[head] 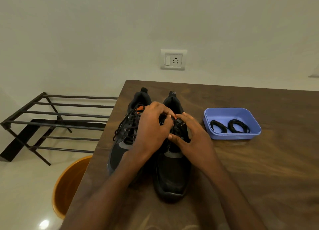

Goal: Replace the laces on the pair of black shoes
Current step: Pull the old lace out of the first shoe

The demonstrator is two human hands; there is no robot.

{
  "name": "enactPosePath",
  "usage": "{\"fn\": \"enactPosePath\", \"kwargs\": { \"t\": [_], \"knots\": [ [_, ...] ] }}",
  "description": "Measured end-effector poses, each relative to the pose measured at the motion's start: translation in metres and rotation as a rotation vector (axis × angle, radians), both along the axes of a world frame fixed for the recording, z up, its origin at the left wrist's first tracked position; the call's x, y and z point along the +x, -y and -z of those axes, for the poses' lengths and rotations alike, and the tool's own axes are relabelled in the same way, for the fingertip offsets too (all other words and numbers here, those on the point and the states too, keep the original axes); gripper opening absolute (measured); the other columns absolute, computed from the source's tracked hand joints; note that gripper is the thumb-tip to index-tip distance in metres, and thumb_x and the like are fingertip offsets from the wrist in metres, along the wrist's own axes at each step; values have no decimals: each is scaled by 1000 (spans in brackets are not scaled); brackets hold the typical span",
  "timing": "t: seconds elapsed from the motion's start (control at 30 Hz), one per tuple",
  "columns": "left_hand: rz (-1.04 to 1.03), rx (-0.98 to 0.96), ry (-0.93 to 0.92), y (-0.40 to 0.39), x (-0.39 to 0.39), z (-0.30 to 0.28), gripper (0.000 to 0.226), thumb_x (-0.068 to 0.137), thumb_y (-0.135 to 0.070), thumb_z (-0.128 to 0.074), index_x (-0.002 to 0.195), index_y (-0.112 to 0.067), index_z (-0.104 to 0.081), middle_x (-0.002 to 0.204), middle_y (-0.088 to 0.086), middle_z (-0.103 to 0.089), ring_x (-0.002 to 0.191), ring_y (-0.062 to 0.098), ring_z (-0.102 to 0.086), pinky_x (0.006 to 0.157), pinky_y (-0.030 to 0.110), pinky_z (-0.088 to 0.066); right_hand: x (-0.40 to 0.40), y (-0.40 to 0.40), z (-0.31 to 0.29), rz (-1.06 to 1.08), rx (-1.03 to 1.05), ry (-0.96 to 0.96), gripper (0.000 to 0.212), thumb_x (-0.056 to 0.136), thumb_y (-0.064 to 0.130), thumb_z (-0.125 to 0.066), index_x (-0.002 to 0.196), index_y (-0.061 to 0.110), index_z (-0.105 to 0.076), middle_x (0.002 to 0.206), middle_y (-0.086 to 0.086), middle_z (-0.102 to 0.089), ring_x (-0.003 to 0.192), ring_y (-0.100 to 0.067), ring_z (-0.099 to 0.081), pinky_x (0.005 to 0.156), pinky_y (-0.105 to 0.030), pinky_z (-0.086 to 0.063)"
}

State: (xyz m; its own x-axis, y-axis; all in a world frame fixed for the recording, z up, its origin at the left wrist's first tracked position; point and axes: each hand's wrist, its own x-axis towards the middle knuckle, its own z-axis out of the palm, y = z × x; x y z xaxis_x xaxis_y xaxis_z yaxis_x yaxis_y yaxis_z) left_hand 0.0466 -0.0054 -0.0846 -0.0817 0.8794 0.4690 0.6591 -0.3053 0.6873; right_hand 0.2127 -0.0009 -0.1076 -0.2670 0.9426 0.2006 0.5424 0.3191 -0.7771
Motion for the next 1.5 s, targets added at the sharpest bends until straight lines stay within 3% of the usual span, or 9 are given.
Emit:
{"fn": "enactPosePath", "kwargs": {
  "t": [0.27, 0.47, 0.57, 0.77, 0.87, 1.03, 1.17, 1.3, 1.5],
  "knots": [
    [24, -134, 134, 9, 9, 3, 14, 96, -35, -49, 105, -44, -52, 95, -14, -64, 94, 9, -66, 98, 58, -47, -2, -1, 3, 12, -7, 18, 71, 87, 43, -77, 150, 42, -45, 165, 13, -32, 143, -6, -40, 112, -31, -42],
    [83, -144, 189, 14, 11, -10, 35, 93, -15, -65, 122, -30, -53, 92, -9, -60, 93, 11, -62, 97, 53, -48, -1, 2, 0, 17, 3, 12, 68, 88, 42, -77, 149, 42, -47, 163, 13, -36, 141, -5, -42, 110, -30, -44],
    [-9, -13, 339, 15, 17, -31, 32, 91, 9, -56, 111, -16, -58, 86, 0, -57, 76, 7, -57, 73, 25, -53, -1, 3, 2, 29, 3, -15, 70, 83, 56, -75, 147, 43, -49, 162, 16, -37, 141, -3, -43, 110, -29, -42],
    [-145, 216, 465, 33, 0, -65, 15, 100, -5, -57, 112, -12, -53, 76, 19, -50, 68, 37, -54, 63, 49, -54, -3, 3, 3, 47, 1, 3, 65, 84, 51, -78, 144, 41, -53, 159, 15, -39, 136, 2, -41, 103, -14, -34],
    [-284, 85, 393, 50, -10, -37, 18, 104, -20, -57, 121, -18, -53, 75, 7, -57, 66, 27, -60, 59, 48, -55, -5, 3, 2, 61, 64, -103, 48, 86, 34, -81, 130, 40, -64, 144, 12, -51, 120, 15, -44, 94, 3, -30],
    [-422, -61, -42, 40, -17, -17, 59, 94, -31, -69, 144, -21, -40, 124, -1, -55, 115, 17, -57, 98, 37, -50, -7, 3, 3, 140, 143, -179, 20, 89, 21, -79, 107, 28, -75, 119, 12, -64, 113, 7, -56, 91, -7, -44],
    [-218, 108, -87, 37, -12, -28, 55, 86, -10, -67, 138, -17, -51, 119, -4, -57, 113, 11, -56, 111, 29, -34, -7, 0, 0, 113, 198, -255, 11, 94, 9, -70, 97, 20, -70, 109, 14, -64, 110, -6, -62, 89, -26, -56],
    [-18, 126, 105, 38, -8, -23, 45, 91, 2, -56, 134, -9, -55, 109, -2, -64, 101, 13, -64, 85, 30, -57, -13, 1, -1, -5, 161, -317, 11, 99, 22, -59, 107, 23, -67, 112, 14, -66, 108, -16, -63, 89, -48, -57],
    [-50, 130, 155, 37, -8, -20, 28, 104, -10, -54, 133, -11, -57, 95, -4, -66, 86, 16, -67, 74, 34, -57, -22, 10, 2, 61, 253, -35, 26, 91, 37, -72, 115, 26, -70, 130, 9, -50, 115, -7, -54, 92, -21, -49]
  ]
}}
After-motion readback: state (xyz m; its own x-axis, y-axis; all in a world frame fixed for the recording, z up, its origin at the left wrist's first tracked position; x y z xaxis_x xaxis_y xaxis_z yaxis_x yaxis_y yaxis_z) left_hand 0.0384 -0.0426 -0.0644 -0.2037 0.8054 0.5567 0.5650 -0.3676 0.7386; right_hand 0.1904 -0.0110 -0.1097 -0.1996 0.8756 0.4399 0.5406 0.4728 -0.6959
